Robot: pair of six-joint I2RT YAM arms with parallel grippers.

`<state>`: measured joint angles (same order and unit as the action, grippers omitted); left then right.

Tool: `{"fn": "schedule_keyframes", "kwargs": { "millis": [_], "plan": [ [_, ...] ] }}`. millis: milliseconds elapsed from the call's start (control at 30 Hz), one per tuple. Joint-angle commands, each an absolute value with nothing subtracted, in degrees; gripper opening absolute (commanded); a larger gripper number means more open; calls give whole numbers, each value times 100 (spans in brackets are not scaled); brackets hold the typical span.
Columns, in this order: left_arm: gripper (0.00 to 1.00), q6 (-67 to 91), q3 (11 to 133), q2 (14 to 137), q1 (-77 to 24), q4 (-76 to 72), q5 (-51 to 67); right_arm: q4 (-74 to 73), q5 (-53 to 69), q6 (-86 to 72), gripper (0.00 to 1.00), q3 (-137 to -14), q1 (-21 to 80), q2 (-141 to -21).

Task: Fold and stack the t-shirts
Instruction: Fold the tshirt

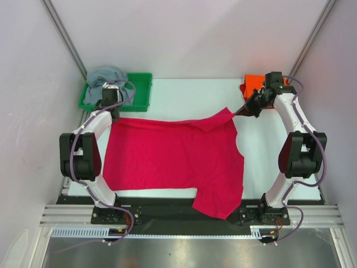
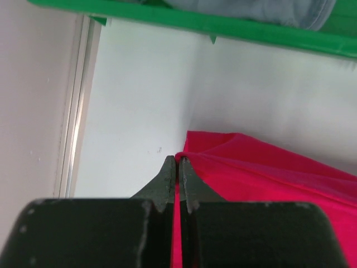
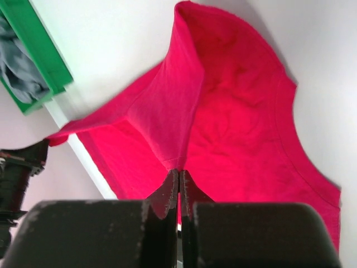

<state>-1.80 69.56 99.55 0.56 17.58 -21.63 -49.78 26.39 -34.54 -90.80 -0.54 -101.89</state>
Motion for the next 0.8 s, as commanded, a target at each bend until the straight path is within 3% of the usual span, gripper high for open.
{"fn": "schedule_keyframes", "kwargs": {
  "millis": [0, 300, 767],
  "plan": [
    [0, -571, 7172, 9984, -123, 1030, -2135, -4702, 2856, -3603, 0, -9114, -272, -9932],
    [0, -1055, 7471, 10723, -132, 360, -1882, -4693, 3208, -3735, 0, -9185, -475, -9853],
    [0, -1292, 6707, 10178, -132, 114, -1766, -4834, 3358, -3753, 0, -8210, -387, -9387]
  ]
}}
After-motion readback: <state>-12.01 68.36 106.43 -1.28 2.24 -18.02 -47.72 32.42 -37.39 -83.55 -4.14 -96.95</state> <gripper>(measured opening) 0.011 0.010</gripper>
